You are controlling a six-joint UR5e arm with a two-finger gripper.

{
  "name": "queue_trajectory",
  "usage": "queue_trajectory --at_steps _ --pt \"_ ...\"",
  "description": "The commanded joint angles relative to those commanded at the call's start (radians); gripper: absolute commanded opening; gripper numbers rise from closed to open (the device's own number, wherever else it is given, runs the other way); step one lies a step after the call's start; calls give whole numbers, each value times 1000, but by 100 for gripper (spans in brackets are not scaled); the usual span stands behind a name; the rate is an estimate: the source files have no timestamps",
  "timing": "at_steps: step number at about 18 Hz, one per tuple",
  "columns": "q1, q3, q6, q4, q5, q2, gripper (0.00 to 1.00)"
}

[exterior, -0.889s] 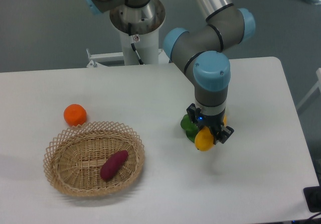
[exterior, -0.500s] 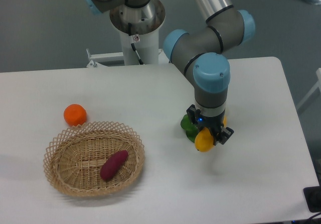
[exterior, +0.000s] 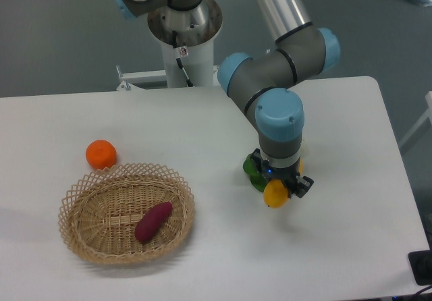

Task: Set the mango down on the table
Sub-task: 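Move the gripper holding the yellow mango down toward the table surface, then lower the yellow mango onto the table and open the gripper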

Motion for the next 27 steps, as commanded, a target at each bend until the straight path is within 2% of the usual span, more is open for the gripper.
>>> queue_trajectory --at_steps 4,10,18,24,27 --pt "-35 -6 -155 104 2 -48 27" --pt "-66 -12 -234 108 0 -49 26" --pt "-77 -11 -234 106 -11 -61 28" --pt "-81 3 -257 106 -14 -75 40" --pt "-84 9 -260 108 -14 -80 55"
